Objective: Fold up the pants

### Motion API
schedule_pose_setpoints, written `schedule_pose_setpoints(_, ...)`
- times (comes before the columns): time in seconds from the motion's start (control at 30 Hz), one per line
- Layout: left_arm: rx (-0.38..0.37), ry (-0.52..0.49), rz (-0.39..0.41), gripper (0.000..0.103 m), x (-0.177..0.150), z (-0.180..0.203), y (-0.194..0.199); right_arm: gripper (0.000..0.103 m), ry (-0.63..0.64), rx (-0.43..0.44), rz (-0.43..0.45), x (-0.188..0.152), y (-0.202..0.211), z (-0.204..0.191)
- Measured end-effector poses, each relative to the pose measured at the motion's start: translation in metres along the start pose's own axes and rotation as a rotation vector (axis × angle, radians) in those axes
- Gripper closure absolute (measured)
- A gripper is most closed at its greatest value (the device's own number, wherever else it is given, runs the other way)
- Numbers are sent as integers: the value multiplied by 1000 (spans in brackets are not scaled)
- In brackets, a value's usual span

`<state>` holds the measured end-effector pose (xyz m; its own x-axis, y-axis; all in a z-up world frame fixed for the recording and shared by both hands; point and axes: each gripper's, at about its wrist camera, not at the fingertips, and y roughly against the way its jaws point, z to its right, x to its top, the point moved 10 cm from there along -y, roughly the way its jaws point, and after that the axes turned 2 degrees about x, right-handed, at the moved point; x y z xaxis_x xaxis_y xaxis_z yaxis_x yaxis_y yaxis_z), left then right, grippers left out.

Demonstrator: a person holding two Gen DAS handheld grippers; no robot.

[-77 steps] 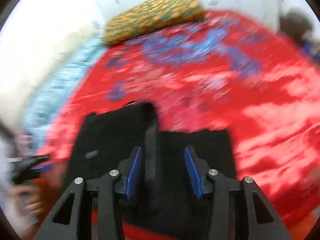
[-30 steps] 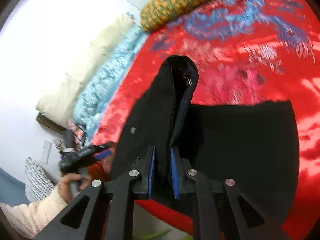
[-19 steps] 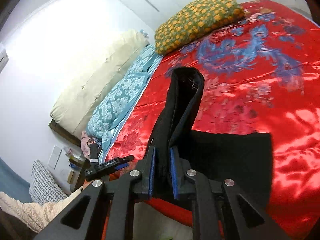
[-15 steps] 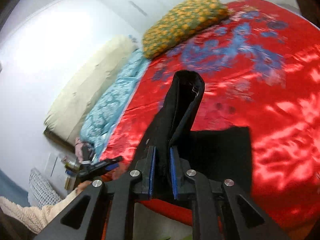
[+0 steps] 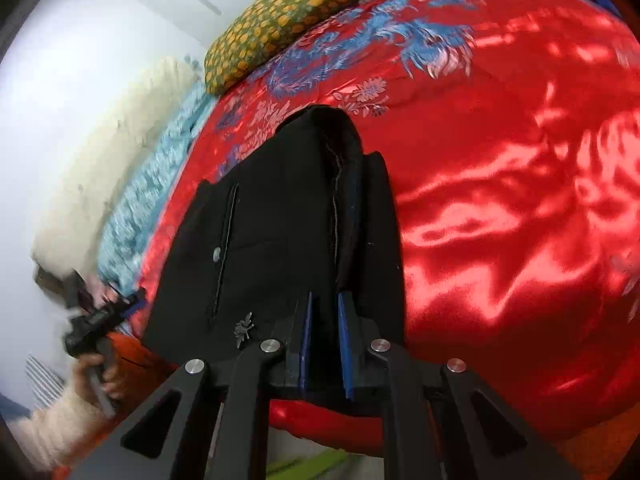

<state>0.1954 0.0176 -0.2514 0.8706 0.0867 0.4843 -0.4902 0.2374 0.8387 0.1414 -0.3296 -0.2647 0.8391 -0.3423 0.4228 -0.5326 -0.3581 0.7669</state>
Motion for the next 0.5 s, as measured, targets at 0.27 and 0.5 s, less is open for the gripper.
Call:
schedule_pose_setpoints(0.27,-61,-244,2,20,-18,80,1,73,396,-166,61,19,24,-81)
schedule_pose_setpoints(0.5,7,-484,-77,9,-53,105,-21,76,464,-211,-96,-33,-40,-65)
